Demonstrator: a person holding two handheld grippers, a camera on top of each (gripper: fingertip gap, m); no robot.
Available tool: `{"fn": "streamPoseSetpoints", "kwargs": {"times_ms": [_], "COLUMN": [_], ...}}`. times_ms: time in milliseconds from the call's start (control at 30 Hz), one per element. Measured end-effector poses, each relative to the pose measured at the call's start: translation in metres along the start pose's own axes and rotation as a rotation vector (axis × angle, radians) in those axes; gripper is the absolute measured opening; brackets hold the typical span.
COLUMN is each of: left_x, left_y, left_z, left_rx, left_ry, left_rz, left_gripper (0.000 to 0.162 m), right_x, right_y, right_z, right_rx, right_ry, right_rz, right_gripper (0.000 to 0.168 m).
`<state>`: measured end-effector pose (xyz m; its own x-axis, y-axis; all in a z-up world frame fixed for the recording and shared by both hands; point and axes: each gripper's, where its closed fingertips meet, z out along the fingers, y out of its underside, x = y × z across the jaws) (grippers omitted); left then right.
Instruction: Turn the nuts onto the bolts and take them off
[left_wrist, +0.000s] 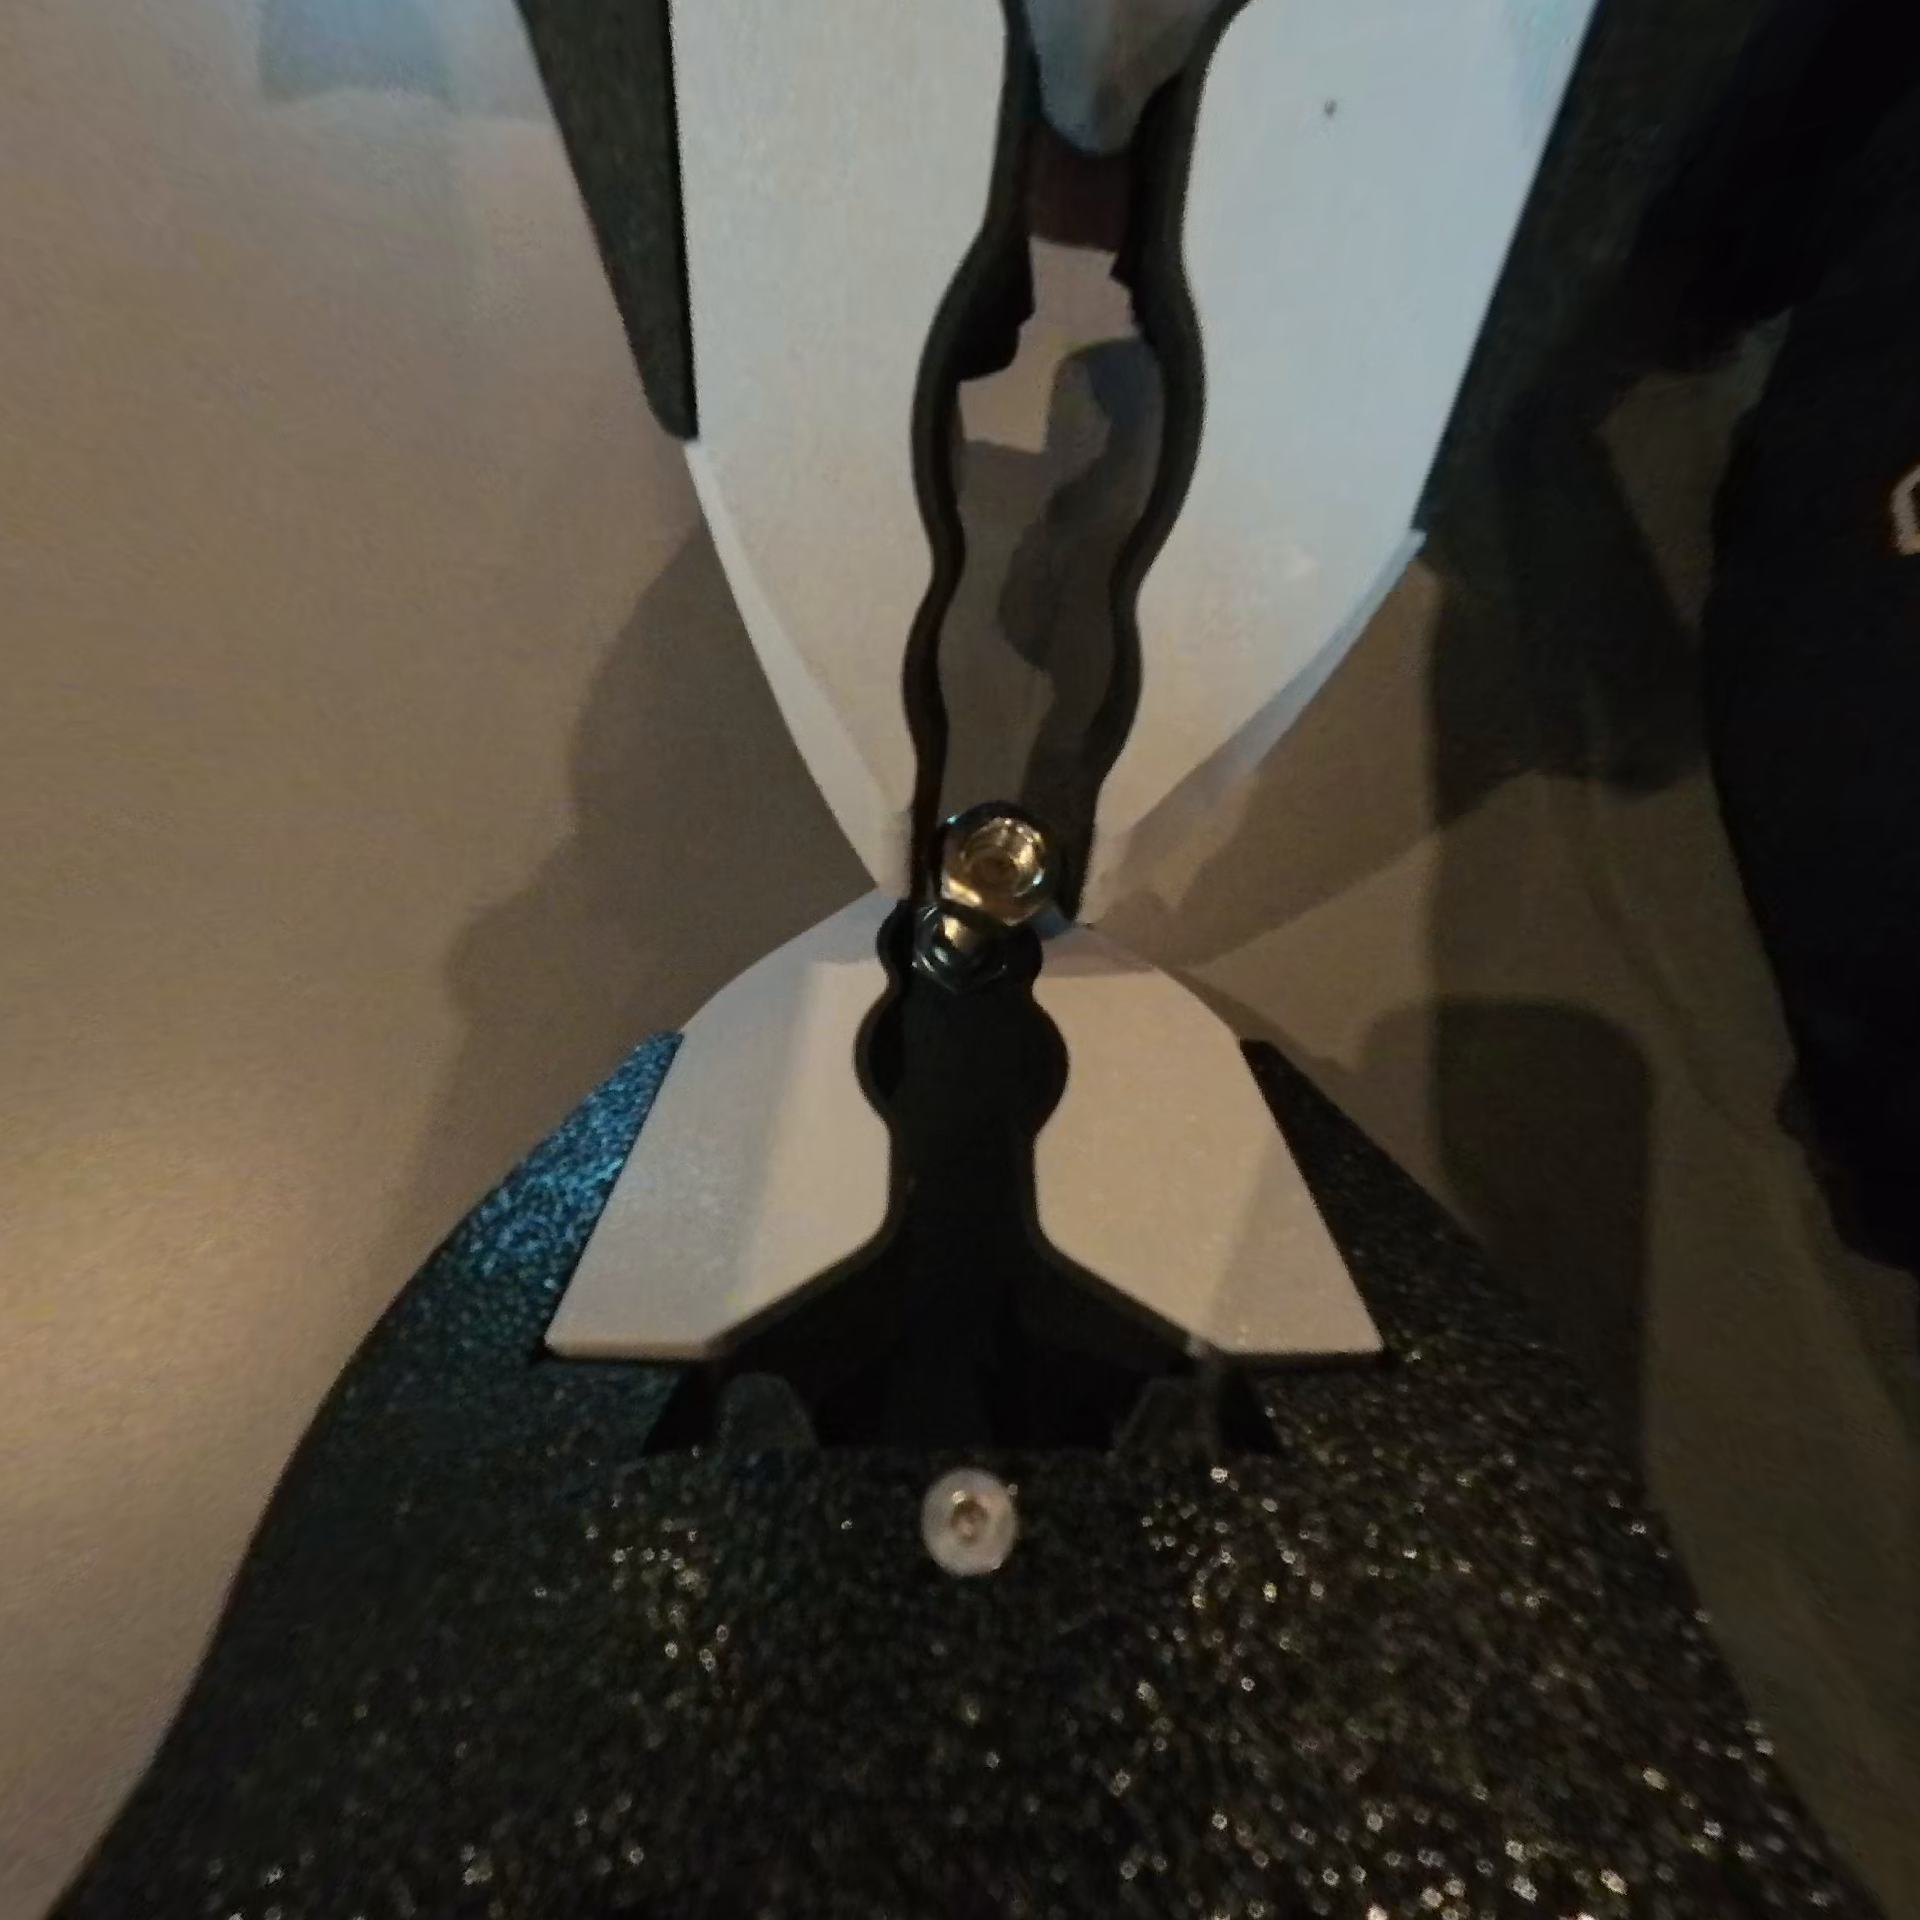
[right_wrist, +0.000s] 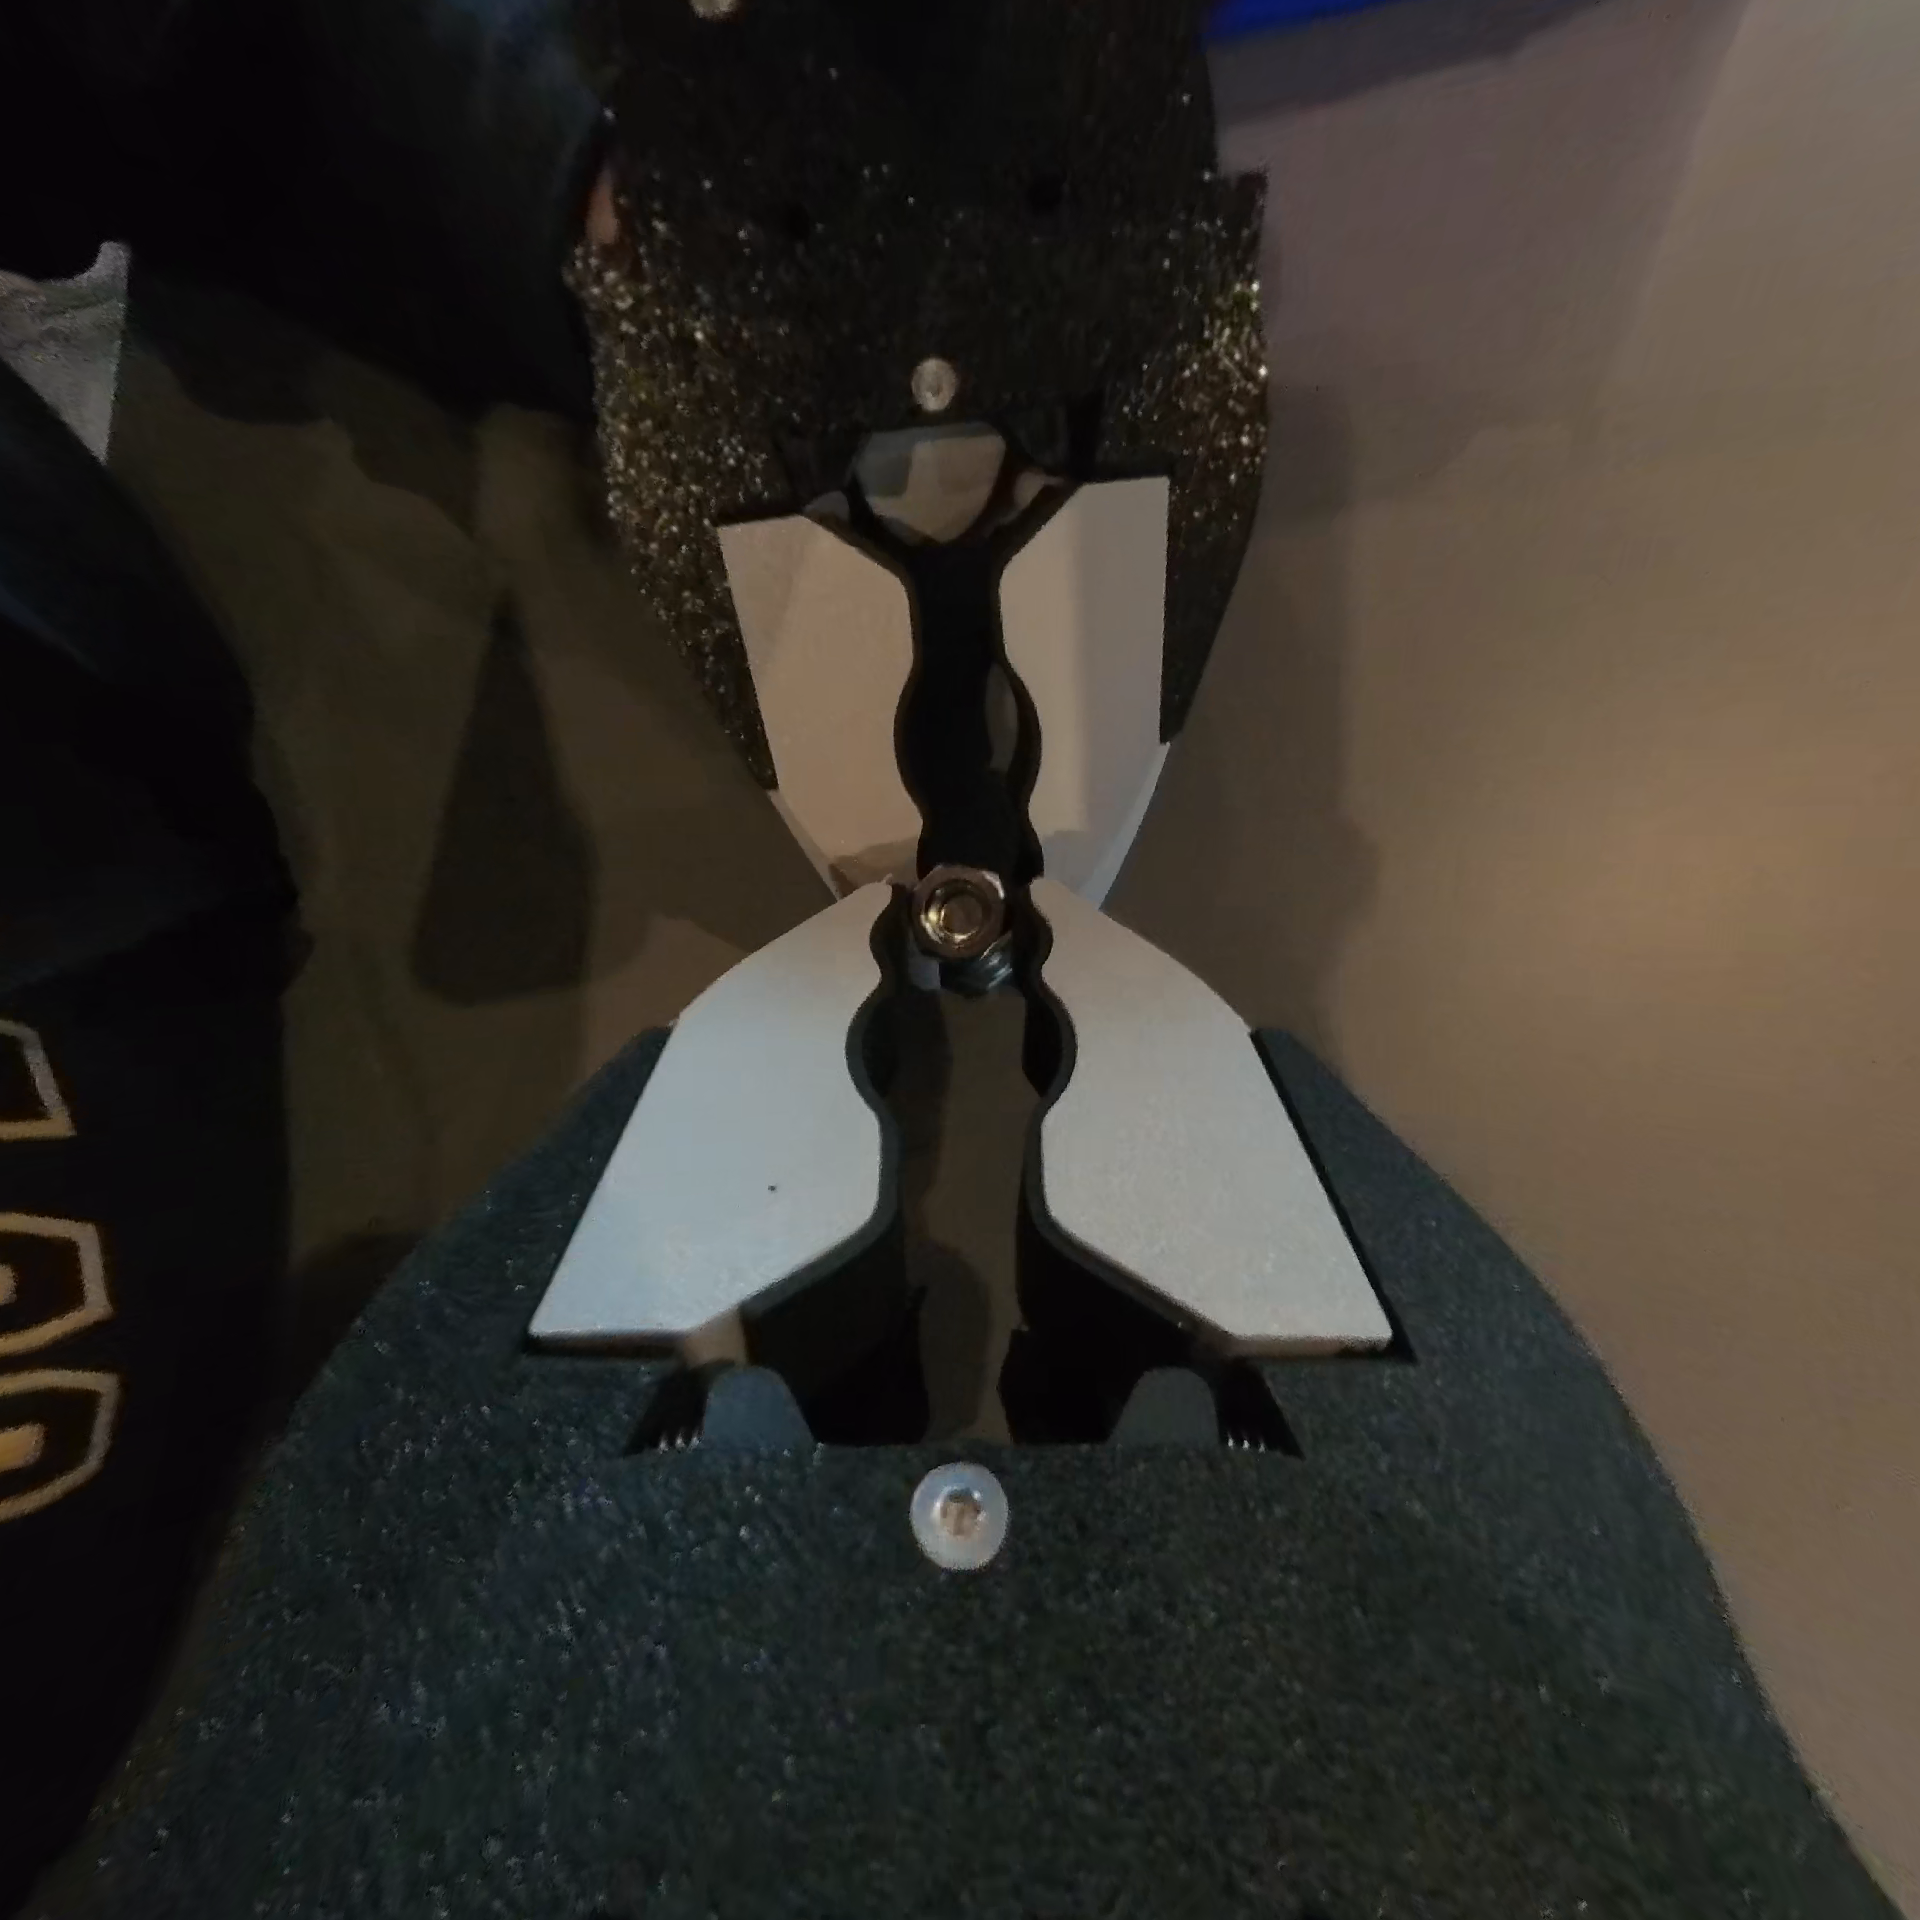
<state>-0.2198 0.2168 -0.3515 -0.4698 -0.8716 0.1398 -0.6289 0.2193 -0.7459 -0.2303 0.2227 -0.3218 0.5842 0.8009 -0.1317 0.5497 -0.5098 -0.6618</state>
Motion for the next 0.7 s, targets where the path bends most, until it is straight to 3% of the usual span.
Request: {"fn": "streamPoseSetpoints", "kwargs": {"times_ms": [300, 400, 700], "left_x": [0.001, 0.001, 0.001], "left_y": [0.000, 0.000, 0.000], "left_z": [0.000, 0.000, 0.000], "left_rx": [0.000, 0.000, 0.000], "left_ry": [0.005, 0.006, 0.012], "left_rz": [0.000, -0.002, -0.008], "left_gripper": [0.016, 0.016, 0.016], "right_x": [0.000, -0.001, -0.007], "right_y": [0.000, -0.004, -0.001], "right_z": [0.000, -0.002, -0.013], "right_rx": [-0.025, 0.011, 0.356], "right_ry": [0.036, 0.025, 0.054], "right_rz": [0.002, 0.008, 0.009], "right_gripper": [0.020, 0.027, 0.041]}}
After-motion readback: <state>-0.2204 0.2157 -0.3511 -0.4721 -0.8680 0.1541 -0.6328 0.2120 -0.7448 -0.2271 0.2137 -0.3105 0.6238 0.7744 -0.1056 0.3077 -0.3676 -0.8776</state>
